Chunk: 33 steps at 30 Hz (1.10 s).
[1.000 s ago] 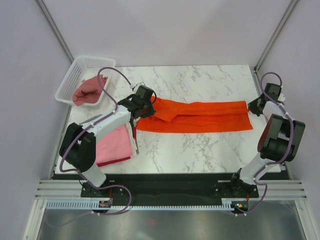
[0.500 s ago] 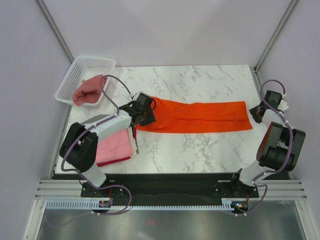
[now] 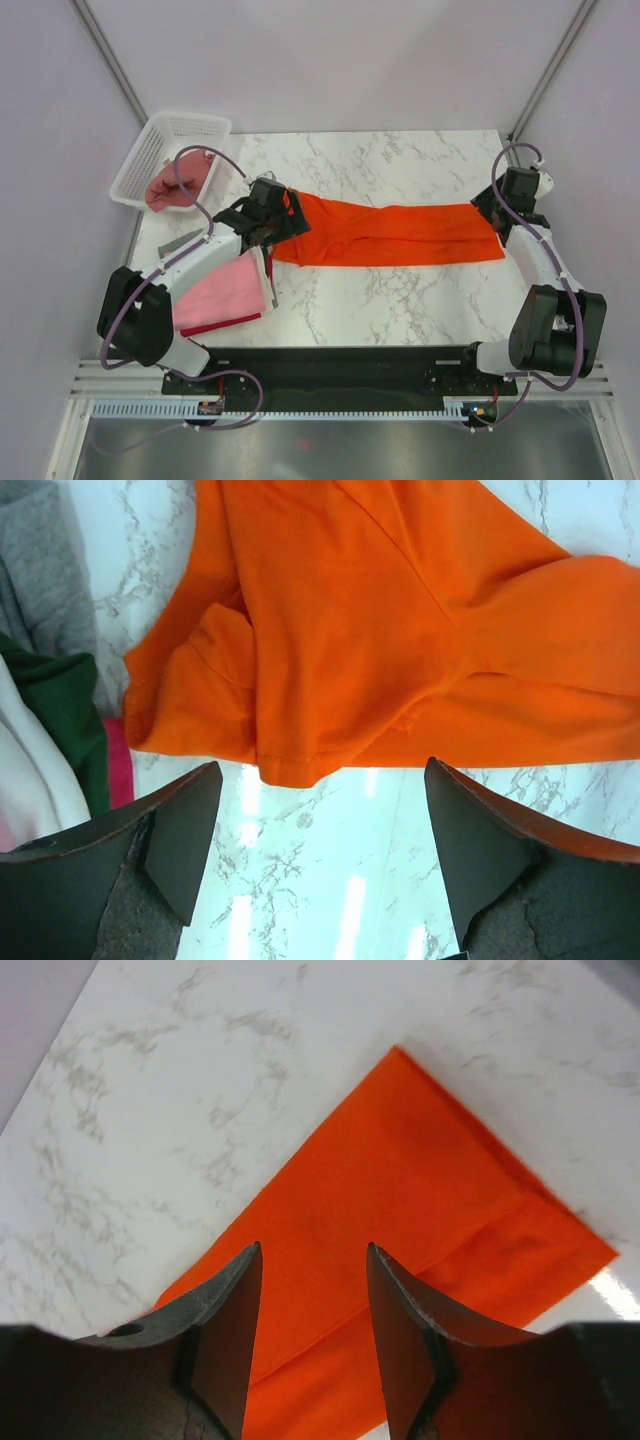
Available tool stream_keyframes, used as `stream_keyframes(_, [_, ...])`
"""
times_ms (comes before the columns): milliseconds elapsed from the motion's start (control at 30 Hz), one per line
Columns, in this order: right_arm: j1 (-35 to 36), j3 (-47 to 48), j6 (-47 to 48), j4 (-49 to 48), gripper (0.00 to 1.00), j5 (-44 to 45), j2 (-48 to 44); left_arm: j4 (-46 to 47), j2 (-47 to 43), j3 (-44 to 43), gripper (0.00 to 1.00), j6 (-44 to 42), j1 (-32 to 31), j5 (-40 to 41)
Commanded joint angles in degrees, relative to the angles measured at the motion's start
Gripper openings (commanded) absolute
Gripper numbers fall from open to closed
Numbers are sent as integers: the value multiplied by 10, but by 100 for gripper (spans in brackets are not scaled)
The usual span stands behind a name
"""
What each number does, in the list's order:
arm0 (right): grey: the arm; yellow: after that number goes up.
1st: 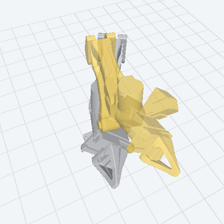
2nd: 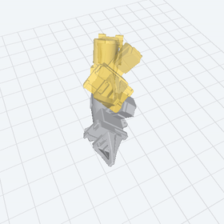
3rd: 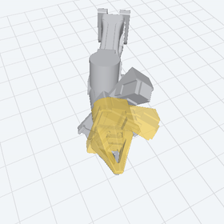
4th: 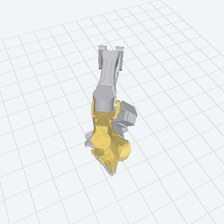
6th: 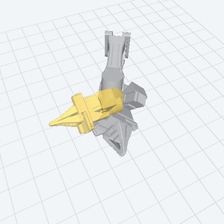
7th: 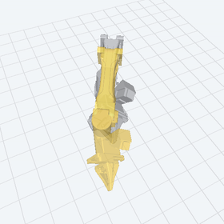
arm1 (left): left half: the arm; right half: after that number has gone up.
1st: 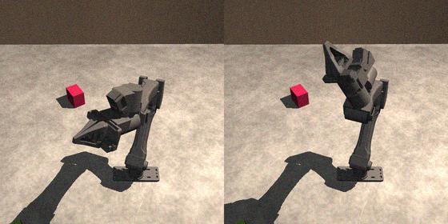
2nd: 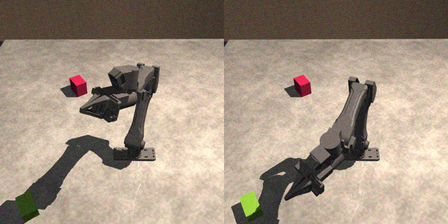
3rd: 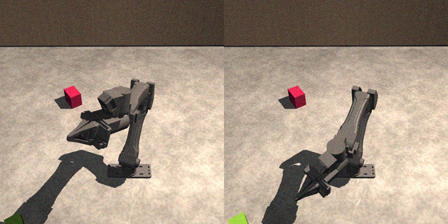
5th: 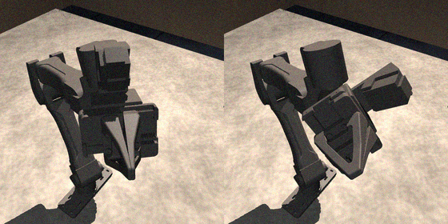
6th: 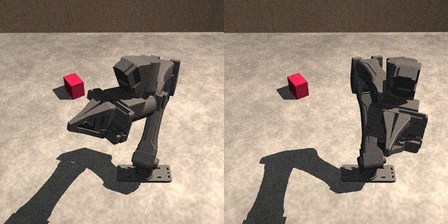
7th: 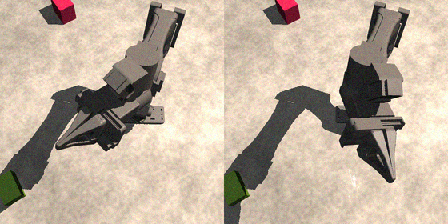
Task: Fold and stack the t-shirts
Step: Fold the tshirt
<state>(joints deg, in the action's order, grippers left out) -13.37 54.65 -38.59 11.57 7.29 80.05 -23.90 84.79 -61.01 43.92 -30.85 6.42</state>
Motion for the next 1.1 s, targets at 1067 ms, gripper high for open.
stream_keyframes(1067, [357, -57, -36, -85, 33, -121, 45, 59, 110, -64, 84, -82, 78, -110])
